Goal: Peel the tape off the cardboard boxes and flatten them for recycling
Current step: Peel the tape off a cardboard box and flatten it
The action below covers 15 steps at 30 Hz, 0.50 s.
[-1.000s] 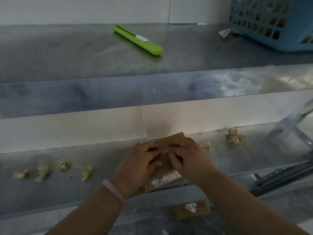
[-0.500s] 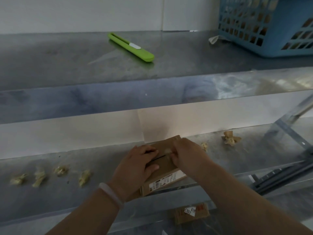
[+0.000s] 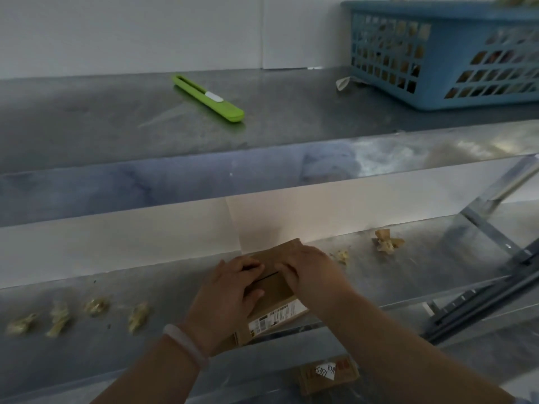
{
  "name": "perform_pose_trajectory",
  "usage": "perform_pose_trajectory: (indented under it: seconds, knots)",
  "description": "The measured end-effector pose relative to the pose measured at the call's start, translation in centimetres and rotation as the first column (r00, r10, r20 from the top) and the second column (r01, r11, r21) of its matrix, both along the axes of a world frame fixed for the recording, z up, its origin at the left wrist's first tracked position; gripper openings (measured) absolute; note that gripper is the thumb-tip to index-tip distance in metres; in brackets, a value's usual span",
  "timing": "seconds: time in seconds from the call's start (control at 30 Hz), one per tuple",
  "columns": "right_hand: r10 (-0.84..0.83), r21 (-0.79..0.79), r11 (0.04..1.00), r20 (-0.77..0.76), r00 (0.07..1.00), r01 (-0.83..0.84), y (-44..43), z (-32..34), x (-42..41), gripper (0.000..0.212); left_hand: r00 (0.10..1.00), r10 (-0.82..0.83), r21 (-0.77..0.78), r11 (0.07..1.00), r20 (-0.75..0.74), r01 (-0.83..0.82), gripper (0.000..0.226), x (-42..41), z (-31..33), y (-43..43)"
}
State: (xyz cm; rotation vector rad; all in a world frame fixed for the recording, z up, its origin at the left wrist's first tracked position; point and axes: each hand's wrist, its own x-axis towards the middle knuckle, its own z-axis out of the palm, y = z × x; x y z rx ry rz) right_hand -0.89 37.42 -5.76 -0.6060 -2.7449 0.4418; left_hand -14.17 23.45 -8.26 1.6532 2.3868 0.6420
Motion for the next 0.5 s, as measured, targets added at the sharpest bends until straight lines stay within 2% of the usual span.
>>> perform_pose_trajectory:
  seconds: [0.07, 0.13, 0.2, 0.33, 0.43, 0.5]
  knots:
    - [-0.107, -0.129, 0.986, -0.028, 0.994, 0.102, 0.5, -0.2, 0.4, 0.022, 0.999, 0.039, 0.000, 0.999, 0.010, -0.039, 0.049, 0.5, 0.0, 0.2]
    - [-0.178, -0.124, 0.977, -0.009, 0.984, 0.176, 1.2, -0.5, 0.8, 0.025, 0.997, 0.078, -0.013, 0.997, -0.020, -0.078, 0.052, 1.2, 0.1, 0.4]
    - [-0.219, -0.103, 0.969, 0.078, 0.973, 0.226, 1.7, -0.3, 0.8, 0.023, 0.988, 0.107, -0.055, 0.992, -0.111, -0.113, 0.057, 2.0, 0.0, 0.8]
    - [-0.242, -0.156, 0.953, 0.118, 0.963, 0.259, 1.3, 0.1, 0.1, 0.018, 0.962, 0.143, -0.057, 0.985, -0.234, -0.160, 0.067, 3.4, -0.1, 1.0]
    - [-0.214, -0.069, 0.972, 0.113, 0.970, 0.223, 0.8, 0.1, -0.2, 0.013, 0.951, 0.138, -0.035, 0.988, -0.275, -0.154, 0.063, 3.4, -0.1, 0.8]
    - [-0.199, -0.088, 0.974, 0.097, 0.975, 0.208, 1.2, 0.3, 0.0, 0.011, 0.951, 0.136, -0.046, 0.987, -0.279, -0.155, 0.062, 3.4, 0.1, 0.8]
